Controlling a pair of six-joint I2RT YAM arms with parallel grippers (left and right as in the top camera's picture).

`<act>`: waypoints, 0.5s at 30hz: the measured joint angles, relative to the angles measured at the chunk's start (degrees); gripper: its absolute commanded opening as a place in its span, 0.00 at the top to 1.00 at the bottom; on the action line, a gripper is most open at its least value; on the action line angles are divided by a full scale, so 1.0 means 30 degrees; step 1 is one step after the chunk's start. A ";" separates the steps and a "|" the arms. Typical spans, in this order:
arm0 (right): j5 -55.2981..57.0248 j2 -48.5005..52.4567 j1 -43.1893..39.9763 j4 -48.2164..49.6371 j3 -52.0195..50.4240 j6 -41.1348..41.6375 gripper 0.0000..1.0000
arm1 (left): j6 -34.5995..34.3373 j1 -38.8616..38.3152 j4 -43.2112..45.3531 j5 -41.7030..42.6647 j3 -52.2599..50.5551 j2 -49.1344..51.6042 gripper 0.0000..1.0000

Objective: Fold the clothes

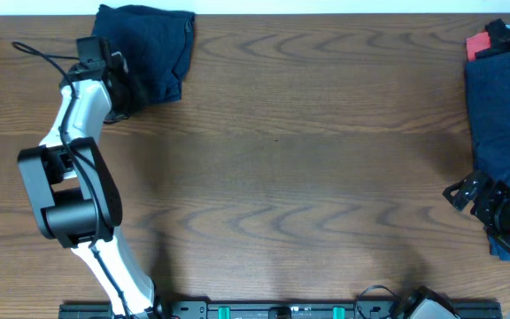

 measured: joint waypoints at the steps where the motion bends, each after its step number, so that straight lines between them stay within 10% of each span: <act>1: 0.0000 0.0000 0.0000 0.0000 0.0000 -0.0007 0.01 | -0.0015 -0.0073 0.0066 0.0007 0.0000 0.0124 0.94; 15: 0.0000 0.0000 0.0000 0.0000 0.0000 -0.0007 0.01 | -0.0226 -0.0561 0.1610 0.0000 0.0000 0.0656 0.94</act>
